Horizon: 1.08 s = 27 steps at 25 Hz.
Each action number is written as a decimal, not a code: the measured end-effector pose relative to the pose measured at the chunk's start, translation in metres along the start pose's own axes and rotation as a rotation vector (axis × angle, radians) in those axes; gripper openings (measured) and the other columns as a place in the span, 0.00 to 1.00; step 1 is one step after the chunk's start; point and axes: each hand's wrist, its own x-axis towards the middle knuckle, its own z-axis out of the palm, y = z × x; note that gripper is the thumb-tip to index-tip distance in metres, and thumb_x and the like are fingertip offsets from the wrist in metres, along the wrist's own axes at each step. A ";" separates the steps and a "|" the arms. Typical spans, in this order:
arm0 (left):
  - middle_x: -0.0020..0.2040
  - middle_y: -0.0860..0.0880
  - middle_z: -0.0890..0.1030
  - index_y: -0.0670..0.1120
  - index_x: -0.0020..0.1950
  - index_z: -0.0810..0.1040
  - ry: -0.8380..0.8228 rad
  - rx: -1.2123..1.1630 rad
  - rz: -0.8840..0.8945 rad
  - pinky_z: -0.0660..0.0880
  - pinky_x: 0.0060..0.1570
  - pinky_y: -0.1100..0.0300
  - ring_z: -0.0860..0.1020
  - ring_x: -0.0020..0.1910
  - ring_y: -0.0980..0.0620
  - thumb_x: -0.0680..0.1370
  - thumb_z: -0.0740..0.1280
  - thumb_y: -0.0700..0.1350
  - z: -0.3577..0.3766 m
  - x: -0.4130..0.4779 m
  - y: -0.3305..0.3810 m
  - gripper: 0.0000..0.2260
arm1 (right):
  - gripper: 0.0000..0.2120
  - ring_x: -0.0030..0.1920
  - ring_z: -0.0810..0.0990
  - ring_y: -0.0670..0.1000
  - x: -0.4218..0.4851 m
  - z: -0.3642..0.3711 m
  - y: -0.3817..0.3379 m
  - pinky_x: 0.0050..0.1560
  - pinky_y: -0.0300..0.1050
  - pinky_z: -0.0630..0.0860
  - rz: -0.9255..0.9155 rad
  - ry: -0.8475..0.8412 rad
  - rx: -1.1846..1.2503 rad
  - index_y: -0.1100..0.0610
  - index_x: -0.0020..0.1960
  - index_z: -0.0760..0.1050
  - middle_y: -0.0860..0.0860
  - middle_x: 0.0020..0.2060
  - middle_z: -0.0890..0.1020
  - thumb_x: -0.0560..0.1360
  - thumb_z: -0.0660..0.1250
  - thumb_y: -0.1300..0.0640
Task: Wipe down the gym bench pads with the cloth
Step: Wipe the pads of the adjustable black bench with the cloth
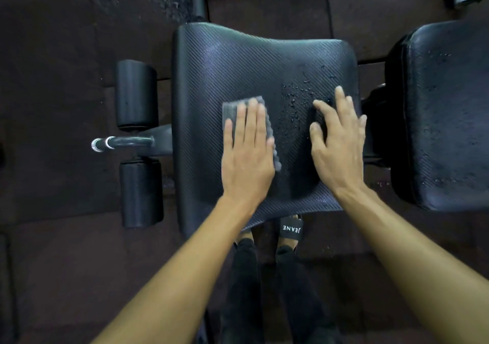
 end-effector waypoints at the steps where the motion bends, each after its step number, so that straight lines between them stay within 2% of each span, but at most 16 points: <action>1: 0.81 0.44 0.51 0.41 0.81 0.49 -0.032 -0.002 0.006 0.50 0.78 0.46 0.49 0.80 0.46 0.85 0.49 0.48 -0.001 -0.028 0.002 0.25 | 0.21 0.80 0.50 0.52 -0.015 0.002 0.005 0.78 0.57 0.44 0.000 -0.021 -0.025 0.49 0.75 0.67 0.50 0.80 0.55 0.82 0.60 0.54; 5: 0.81 0.44 0.51 0.42 0.81 0.50 -0.065 0.085 -0.104 0.50 0.78 0.46 0.50 0.80 0.47 0.84 0.49 0.49 -0.006 -0.081 -0.028 0.26 | 0.25 0.80 0.46 0.49 -0.039 0.007 0.022 0.79 0.57 0.44 0.005 -0.093 -0.096 0.45 0.79 0.57 0.47 0.81 0.50 0.83 0.57 0.49; 8: 0.81 0.43 0.50 0.41 0.81 0.48 -0.031 0.026 -0.270 0.49 0.78 0.45 0.48 0.80 0.45 0.84 0.48 0.49 -0.010 -0.041 -0.059 0.27 | 0.26 0.80 0.44 0.48 -0.040 0.014 0.030 0.78 0.55 0.43 -0.021 -0.063 -0.156 0.43 0.80 0.52 0.46 0.81 0.48 0.83 0.54 0.46; 11: 0.81 0.45 0.49 0.42 0.81 0.48 0.012 0.023 -0.259 0.47 0.78 0.47 0.47 0.80 0.46 0.84 0.47 0.50 -0.012 0.021 -0.063 0.26 | 0.26 0.80 0.45 0.48 -0.041 0.021 0.033 0.78 0.55 0.43 -0.031 -0.025 -0.193 0.42 0.80 0.52 0.46 0.81 0.49 0.83 0.52 0.45; 15: 0.81 0.44 0.50 0.41 0.81 0.48 0.038 0.016 -0.148 0.47 0.78 0.46 0.48 0.80 0.45 0.84 0.46 0.50 -0.005 0.052 -0.026 0.26 | 0.26 0.80 0.45 0.48 -0.039 0.021 0.035 0.78 0.54 0.42 -0.032 -0.008 -0.166 0.42 0.80 0.53 0.45 0.81 0.50 0.83 0.53 0.45; 18: 0.81 0.43 0.51 0.40 0.80 0.50 0.034 0.026 0.052 0.50 0.78 0.46 0.50 0.80 0.44 0.84 0.48 0.49 0.003 0.002 0.012 0.26 | 0.25 0.80 0.44 0.46 -0.038 0.015 0.036 0.77 0.51 0.39 -0.024 -0.065 -0.087 0.41 0.79 0.54 0.44 0.81 0.49 0.83 0.54 0.46; 21: 0.81 0.45 0.51 0.41 0.80 0.51 -0.031 -0.010 0.136 0.51 0.78 0.46 0.49 0.80 0.46 0.85 0.50 0.49 0.008 -0.056 0.039 0.25 | 0.24 0.80 0.44 0.44 -0.034 0.007 0.037 0.77 0.50 0.38 -0.024 -0.122 0.032 0.42 0.79 0.57 0.43 0.80 0.50 0.83 0.55 0.49; 24: 0.80 0.46 0.57 0.42 0.79 0.58 -0.025 -0.198 0.118 0.52 0.78 0.46 0.53 0.80 0.48 0.84 0.53 0.48 -0.002 -0.061 0.037 0.24 | 0.22 0.80 0.49 0.45 -0.038 -0.003 0.029 0.79 0.52 0.43 -0.013 -0.089 0.174 0.48 0.76 0.64 0.46 0.80 0.57 0.82 0.56 0.50; 27: 0.77 0.45 0.65 0.42 0.76 0.66 0.149 -0.294 -0.098 0.55 0.76 0.45 0.59 0.78 0.46 0.83 0.53 0.43 -0.014 -0.042 -0.010 0.21 | 0.23 0.80 0.53 0.50 -0.067 0.010 -0.004 0.78 0.54 0.47 -0.191 -0.092 0.074 0.53 0.75 0.67 0.50 0.79 0.60 0.81 0.58 0.49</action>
